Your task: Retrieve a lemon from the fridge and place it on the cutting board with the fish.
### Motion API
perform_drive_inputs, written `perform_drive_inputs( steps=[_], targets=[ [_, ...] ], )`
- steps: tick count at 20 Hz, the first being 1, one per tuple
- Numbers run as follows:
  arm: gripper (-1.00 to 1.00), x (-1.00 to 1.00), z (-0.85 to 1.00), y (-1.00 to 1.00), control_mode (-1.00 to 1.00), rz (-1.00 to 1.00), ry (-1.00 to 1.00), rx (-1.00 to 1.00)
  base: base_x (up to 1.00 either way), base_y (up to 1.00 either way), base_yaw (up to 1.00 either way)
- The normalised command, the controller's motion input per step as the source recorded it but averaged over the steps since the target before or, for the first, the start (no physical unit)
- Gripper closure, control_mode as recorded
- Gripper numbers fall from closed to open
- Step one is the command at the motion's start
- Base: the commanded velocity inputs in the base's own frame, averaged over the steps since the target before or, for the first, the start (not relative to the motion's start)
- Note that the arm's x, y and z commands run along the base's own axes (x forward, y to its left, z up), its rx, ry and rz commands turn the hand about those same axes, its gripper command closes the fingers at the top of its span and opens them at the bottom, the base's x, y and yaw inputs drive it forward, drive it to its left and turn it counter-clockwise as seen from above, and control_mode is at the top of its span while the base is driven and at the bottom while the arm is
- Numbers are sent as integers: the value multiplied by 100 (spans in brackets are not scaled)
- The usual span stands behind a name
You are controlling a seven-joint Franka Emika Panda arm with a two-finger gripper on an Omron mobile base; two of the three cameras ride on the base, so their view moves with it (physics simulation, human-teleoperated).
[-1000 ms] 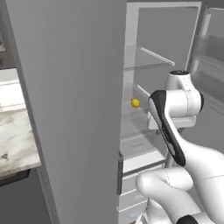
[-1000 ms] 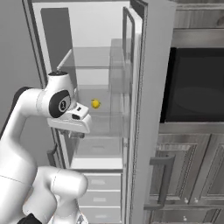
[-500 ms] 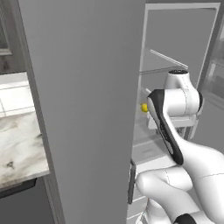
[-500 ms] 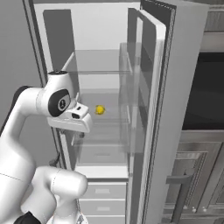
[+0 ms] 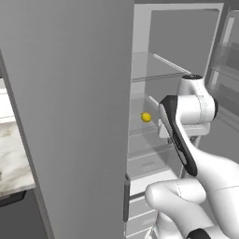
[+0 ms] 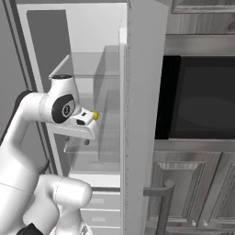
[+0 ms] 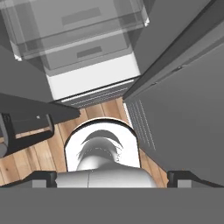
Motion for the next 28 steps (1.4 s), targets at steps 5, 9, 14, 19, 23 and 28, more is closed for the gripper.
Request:
perform_drive_inputs(
  steps=[5, 9, 14, 19, 23, 28],
  targets=[
    [-100, 0, 0, 0, 100, 0, 0, 0, 20, 0, 1],
    [-100, 0, 0, 0, 100, 0, 0, 0, 13, 0, 0],
    [-100, 0, 0, 0, 100, 0, 0, 0, 11, 0, 0],
    [-100, 46, -5, 0, -100, 8, -7, 5, 8, 0, 0],
    [-100, 67, 0, 0, -100, 14, -11, 3, 0, 0, 0],
    [-100, 56, 1, 1, -100, 15, -20, 0, 0, 0, 0]
  ],
)
